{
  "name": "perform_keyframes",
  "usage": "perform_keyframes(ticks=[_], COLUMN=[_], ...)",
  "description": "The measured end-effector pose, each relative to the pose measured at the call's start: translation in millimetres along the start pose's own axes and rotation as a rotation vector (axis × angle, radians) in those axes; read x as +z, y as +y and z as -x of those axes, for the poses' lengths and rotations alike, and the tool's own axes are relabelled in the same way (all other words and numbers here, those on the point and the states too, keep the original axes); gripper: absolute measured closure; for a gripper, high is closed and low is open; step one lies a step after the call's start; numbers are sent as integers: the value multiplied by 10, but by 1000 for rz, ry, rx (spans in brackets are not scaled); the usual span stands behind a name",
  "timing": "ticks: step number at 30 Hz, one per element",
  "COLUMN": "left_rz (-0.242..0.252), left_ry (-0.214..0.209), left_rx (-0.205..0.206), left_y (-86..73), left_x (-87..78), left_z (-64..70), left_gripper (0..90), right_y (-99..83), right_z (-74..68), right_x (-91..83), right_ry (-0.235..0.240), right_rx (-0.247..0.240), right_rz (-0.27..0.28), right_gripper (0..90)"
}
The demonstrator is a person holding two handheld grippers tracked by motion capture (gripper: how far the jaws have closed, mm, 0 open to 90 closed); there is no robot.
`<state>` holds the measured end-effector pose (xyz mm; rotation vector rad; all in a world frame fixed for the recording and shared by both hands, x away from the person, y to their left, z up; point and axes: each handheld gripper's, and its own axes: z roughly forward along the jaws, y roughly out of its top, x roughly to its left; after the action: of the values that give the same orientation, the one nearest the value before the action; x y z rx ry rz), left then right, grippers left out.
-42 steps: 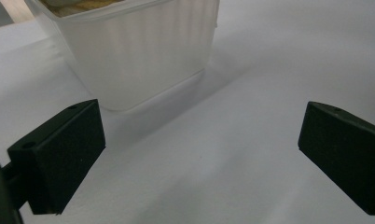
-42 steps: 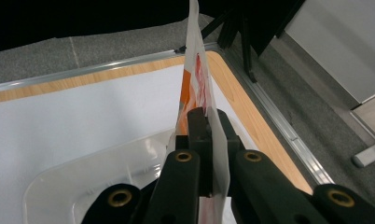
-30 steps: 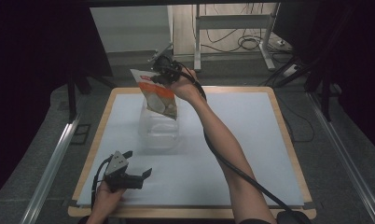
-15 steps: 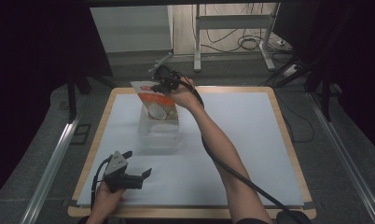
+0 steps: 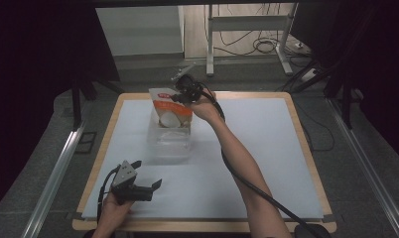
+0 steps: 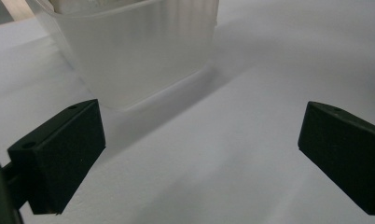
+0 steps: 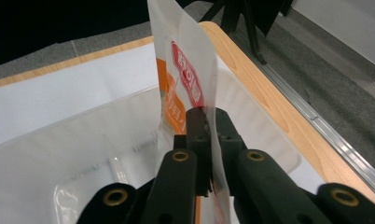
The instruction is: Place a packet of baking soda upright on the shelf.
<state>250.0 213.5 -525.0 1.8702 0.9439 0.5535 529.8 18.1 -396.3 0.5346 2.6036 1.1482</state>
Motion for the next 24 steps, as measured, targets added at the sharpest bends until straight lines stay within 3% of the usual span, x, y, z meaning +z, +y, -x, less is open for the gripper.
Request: perform_keyframes(ticks=[3, 8, 10, 12, 24], left_rz=[-2, -4, -4, -5, -11], left_ry=[2, 1, 0, -1, 0], left_rx=[-1, 3, 3, 4, 5], left_y=[-1, -1, -1, -1, -2], left_x=[1, 5, 6, 7, 15], left_z=[-2, 2, 4, 5, 11], left_gripper=[7, 7, 7, 7, 7], right_y=[6, 3, 1, -9, -49], right_z=[-30, -49, -48, -58, -121], right_x=[-12, -69, -78, -102, -217], right_ry=[-5, -14, -17, -61, -109], right_rx=[7, 14, 10, -14, -31], right_rz=[13, 40, 37, 30, 44], right_gripper=[775, 524, 484, 399, 222])
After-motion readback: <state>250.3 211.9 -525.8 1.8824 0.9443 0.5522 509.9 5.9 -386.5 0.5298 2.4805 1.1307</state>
